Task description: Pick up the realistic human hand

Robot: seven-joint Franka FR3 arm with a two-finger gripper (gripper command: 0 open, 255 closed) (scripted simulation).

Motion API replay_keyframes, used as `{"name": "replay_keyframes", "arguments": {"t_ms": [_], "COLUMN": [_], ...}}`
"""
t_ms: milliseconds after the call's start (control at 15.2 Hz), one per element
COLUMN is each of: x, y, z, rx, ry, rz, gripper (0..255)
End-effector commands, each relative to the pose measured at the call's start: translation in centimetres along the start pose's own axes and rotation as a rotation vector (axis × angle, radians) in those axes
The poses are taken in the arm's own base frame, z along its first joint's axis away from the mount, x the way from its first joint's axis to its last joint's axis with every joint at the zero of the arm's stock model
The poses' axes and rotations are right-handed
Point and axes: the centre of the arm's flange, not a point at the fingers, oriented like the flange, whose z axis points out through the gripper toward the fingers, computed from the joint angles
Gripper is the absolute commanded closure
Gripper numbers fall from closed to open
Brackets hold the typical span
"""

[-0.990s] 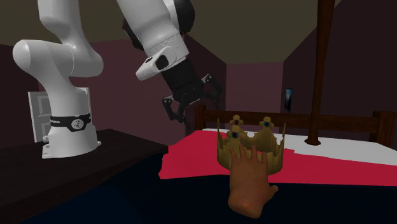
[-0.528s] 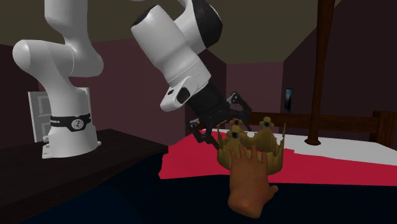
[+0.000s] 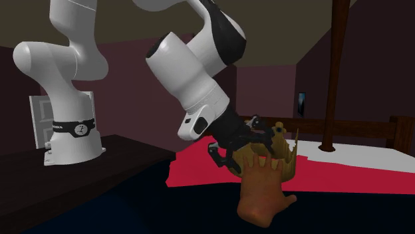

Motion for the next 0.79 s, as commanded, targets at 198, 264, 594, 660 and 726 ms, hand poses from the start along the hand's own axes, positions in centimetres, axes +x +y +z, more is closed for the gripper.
{"name": "replay_keyframes", "arguments": {"t_ms": [198,264,594,660,726], "x": [0.40,0.37,0.45,0.45,0.40], "y": [0.82,0.78,0.63,0.67,0.61], "z": [1.27,1.27,1.24,1.01,1.06], "rx": [0.000,0.000,0.000,0.000,0.000], "ry": [0.000,0.000,0.000,0.000,0.000], "rz": [0.000,0.000,0.000,0.000,0.000], "gripper": [255,255,255,255,255]}}
